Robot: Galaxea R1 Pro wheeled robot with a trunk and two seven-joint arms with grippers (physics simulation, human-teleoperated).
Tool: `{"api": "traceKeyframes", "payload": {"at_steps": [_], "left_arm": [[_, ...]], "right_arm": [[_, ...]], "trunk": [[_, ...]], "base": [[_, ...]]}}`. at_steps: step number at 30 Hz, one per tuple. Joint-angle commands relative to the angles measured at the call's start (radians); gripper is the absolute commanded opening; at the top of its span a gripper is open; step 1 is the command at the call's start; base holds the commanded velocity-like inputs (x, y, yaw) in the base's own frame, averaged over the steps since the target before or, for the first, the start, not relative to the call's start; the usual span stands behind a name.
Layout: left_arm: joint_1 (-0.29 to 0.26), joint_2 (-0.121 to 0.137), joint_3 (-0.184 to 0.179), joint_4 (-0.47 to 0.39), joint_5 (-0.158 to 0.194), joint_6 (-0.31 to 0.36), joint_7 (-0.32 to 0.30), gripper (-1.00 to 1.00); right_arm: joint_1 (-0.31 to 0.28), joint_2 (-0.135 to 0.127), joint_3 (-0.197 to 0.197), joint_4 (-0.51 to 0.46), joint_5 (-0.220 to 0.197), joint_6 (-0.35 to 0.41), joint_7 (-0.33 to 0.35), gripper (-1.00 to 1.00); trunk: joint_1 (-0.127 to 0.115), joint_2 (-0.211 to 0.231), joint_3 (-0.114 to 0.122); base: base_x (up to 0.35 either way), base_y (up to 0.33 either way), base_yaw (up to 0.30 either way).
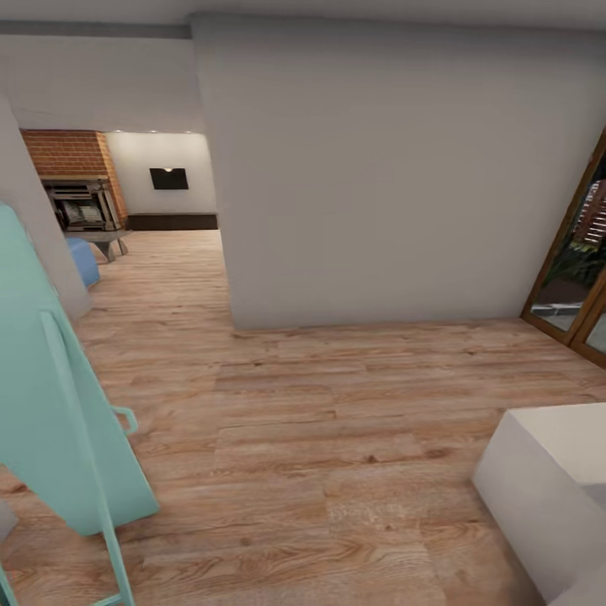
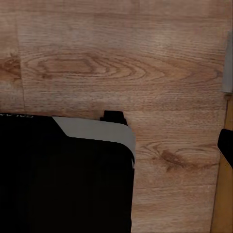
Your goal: Move the two storage containers from the living room to the garage. In the garage, place one container on the floor and stack the other container on top of it (either order is fine).
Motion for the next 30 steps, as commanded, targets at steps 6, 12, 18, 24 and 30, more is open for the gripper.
{"api": "traceKeyframes", "payload": {"at_steps": [6, 12, 18, 24, 30], "left_arm": [[0.000, 0.000, 0.000, 0.000, 0.005, 0.002, 0.001, 1.00], [0.000, 0.000, 0.000, 0.000, 0.005, 0.002, 0.001, 1.00], [0.000, 0.000, 0.000, 0.000, 0.005, 0.002, 0.001, 1.00], [0.000, 0.000, 0.000, 0.000, 0.005, 0.002, 0.001, 1.00], [0.000, 0.000, 0.000, 0.000, 0.005, 0.002, 0.001, 1.00]], "right_arm": [[-0.001, 0.001, 0.008, 0.003, -0.009, -0.006, 0.000, 1.00], [-0.001, 0.001, 0.008, 0.003, -0.009, -0.006, 0.000, 1.00], [-0.001, 0.001, 0.008, 0.003, -0.009, -0.006, 0.000, 1.00], [-0.001, 0.001, 0.008, 0.003, -0.009, -0.006, 0.000, 1.00], [-0.001, 0.001, 0.008, 0.003, -0.009, -0.006, 0.000, 1.00]], "trunk": [[0.001, -0.001, -0.001], [0.001, -0.001, -0.001], [0.001, -0.001, -0.001], [0.001, -0.001, -0.001], [0.001, -0.001, -0.001]], "base": [[0.323, 0.000, 0.008], [0.323, 0.000, 0.001], [0.323, 0.000, 0.000], [0.323, 0.000, 0.000], [0.323, 0.000, 0.000]]}}
